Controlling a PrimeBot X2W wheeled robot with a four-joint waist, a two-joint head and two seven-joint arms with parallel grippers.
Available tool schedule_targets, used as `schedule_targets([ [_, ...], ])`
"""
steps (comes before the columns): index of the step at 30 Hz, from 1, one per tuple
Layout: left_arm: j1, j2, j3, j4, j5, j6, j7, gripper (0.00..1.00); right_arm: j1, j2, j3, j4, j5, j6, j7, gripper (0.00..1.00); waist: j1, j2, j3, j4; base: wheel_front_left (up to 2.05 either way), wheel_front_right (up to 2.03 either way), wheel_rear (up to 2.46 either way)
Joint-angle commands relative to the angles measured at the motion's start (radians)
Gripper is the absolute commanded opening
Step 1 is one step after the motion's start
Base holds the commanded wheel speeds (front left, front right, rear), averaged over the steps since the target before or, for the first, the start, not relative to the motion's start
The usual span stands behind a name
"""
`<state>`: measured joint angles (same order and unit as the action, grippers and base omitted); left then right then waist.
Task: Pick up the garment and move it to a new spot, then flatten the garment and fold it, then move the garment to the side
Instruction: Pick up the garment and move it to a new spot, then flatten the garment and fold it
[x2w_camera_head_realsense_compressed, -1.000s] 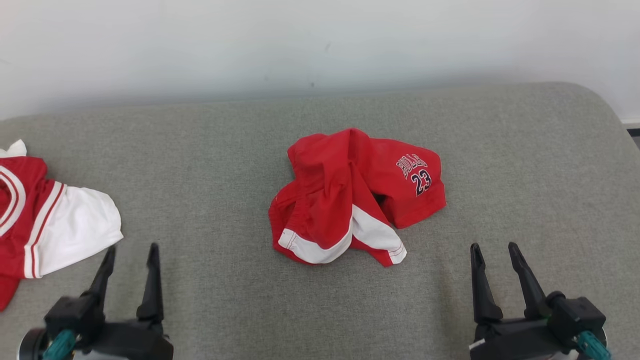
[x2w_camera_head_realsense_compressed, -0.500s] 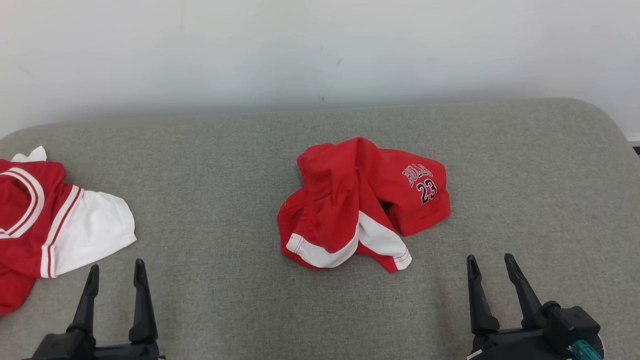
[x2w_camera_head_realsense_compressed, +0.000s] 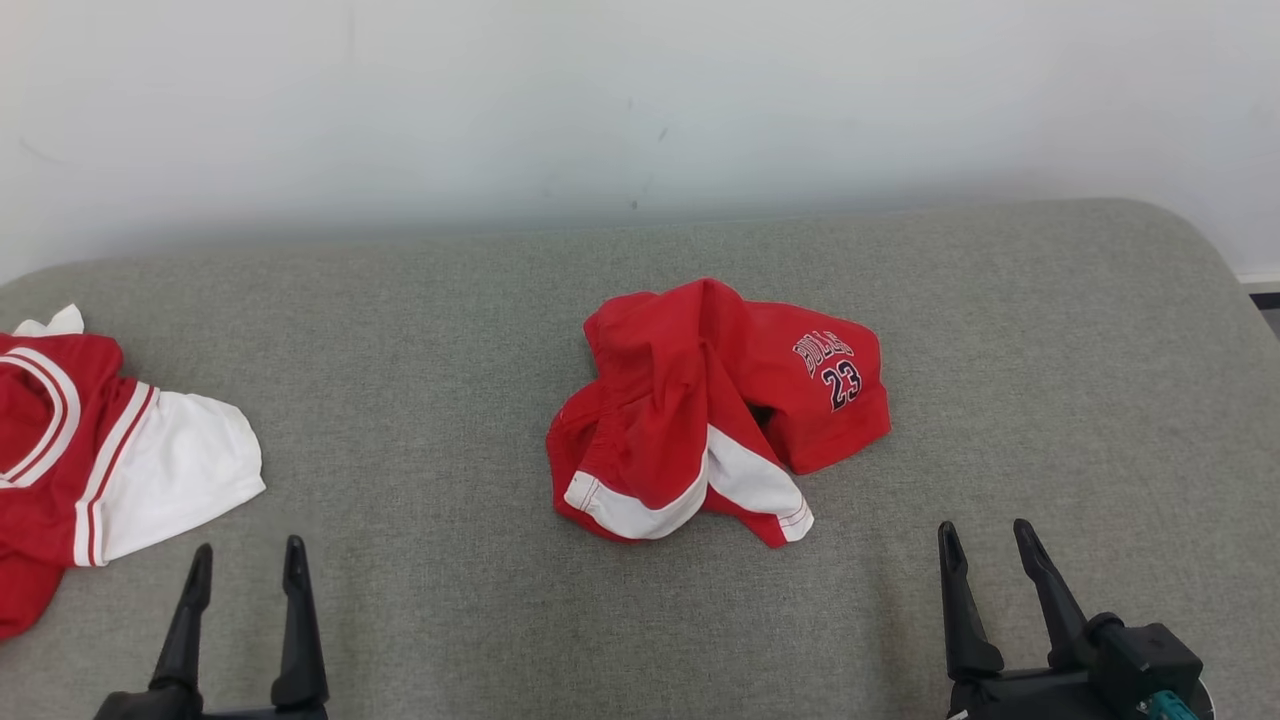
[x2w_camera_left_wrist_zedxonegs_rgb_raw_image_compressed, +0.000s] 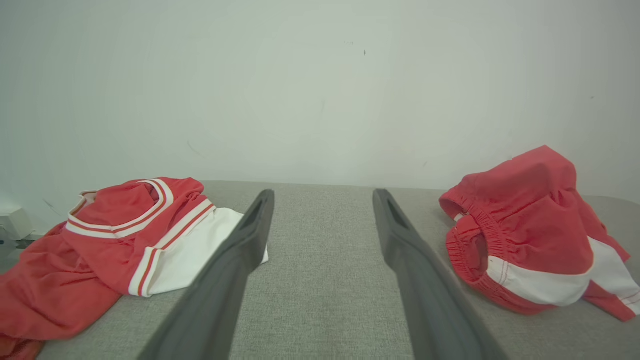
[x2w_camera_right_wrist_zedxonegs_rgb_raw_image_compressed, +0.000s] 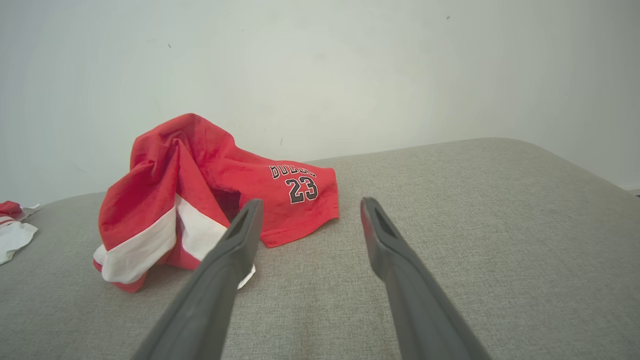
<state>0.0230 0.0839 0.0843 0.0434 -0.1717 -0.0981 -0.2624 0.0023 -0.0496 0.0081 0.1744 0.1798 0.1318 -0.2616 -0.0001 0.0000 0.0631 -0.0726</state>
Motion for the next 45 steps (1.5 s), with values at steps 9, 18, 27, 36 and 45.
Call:
schedule_targets([
  [9,0.024,-0.019,0.001,0.006,0.039,-0.028,-0.003,1.0,0.005,0.0,0.002,0.003,-0.003,-0.002,-0.005,1.0,0.0001,0.0,0.0,0.008,0.0,0.0,0.0],
  [18,0.03,-0.028,0.009,0.014,0.043,-0.032,-0.003,1.0,0.009,0.0,0.005,0.005,-0.001,-0.002,-0.005,1.0,0.0001,0.0,-0.003,0.009,0.0,0.0,0.0],
  [27,0.019,-0.028,0.001,0.023,0.04,-0.032,-0.003,1.0,0.008,0.0,0.007,0.008,0.002,-0.002,-0.005,1.0,0.0001,0.0,-0.001,0.008,0.0,0.0,0.0],
  [36,0.027,-0.027,0.0,0.024,0.039,-0.032,-0.003,1.0,0.013,0.0,0.008,0.01,0.002,-0.002,-0.005,1.0,0.0001,0.0,-0.005,0.01,0.0,0.0,0.0],
  [45,-0.004,-0.019,-0.034,0.045,0.024,-0.032,-0.003,1.0,0.011,0.0,0.015,0.014,0.003,-0.002,-0.005,1.0,0.0001,0.0,-0.004,0.013,0.0,0.0,0.0],
])
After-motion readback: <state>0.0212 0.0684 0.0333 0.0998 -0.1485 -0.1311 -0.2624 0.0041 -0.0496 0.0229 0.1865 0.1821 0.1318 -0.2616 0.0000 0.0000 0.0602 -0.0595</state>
